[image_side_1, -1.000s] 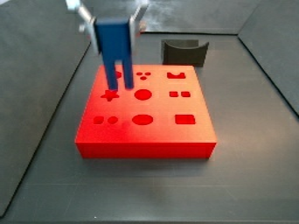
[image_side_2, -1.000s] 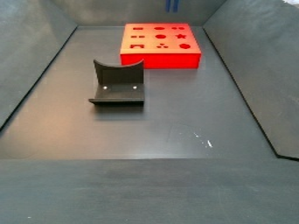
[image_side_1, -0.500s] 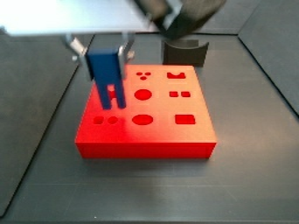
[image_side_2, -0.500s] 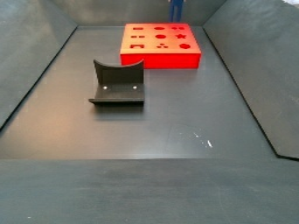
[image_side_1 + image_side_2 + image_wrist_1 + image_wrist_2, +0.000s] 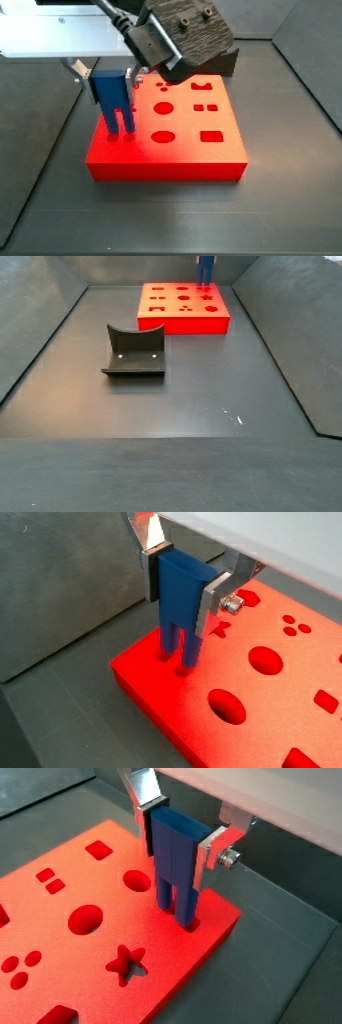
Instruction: Insert the square-circle object.
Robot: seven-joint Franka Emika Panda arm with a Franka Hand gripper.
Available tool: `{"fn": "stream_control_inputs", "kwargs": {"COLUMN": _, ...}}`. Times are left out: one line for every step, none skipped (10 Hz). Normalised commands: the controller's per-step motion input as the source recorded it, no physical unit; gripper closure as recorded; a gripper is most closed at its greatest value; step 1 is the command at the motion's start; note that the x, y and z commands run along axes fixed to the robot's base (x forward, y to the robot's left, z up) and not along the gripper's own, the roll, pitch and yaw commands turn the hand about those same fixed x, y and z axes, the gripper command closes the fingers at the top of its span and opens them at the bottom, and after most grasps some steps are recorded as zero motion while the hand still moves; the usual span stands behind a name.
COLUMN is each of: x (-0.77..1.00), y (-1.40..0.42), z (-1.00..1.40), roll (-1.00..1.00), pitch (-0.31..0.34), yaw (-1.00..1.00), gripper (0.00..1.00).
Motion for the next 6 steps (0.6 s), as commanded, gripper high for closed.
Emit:
{"fn": "stream_control_inputs", "kwargs": {"x": 0.00, "y": -0.06, "z": -0.11, "roll": 0.00, "pitch": -0.047, "yaw": 0.03, "gripper": 1.00}}
{"fn": "stream_control_inputs", "kwargs": {"x": 0.00, "y": -0.06, "z": -0.12, "roll": 0.00, "pitch": -0.050, "yaw": 0.02, "gripper": 1.00}}
{"fn": "stream_control_inputs", "kwargs": {"x": 0.00, "y": -0.10, "z": -0.14, "roll": 0.00, "pitch": -0.047, "yaw": 0.02, "gripper": 1.00}}
{"fn": "stream_control_inputs", "kwargs": {"x": 0.00, "y": -0.15, "z": -0.17, "roll": 0.00, "pitch": -0.051, "yaw": 0.05, "gripper": 1.00}}
{"fn": "stream_control_inputs", "kwargs": {"x": 0.00, "y": -0.14, "z": -0.21, "roll": 0.00, "pitch": -0.060, "yaw": 0.03, "gripper": 1.00}}
{"fn": "stream_control_inputs", "kwargs": {"x": 0.00, "y": -0.06, "z": -0.19, "roll": 0.00, "pitch": -0.064, "yaw": 0.00, "gripper": 1.00}}
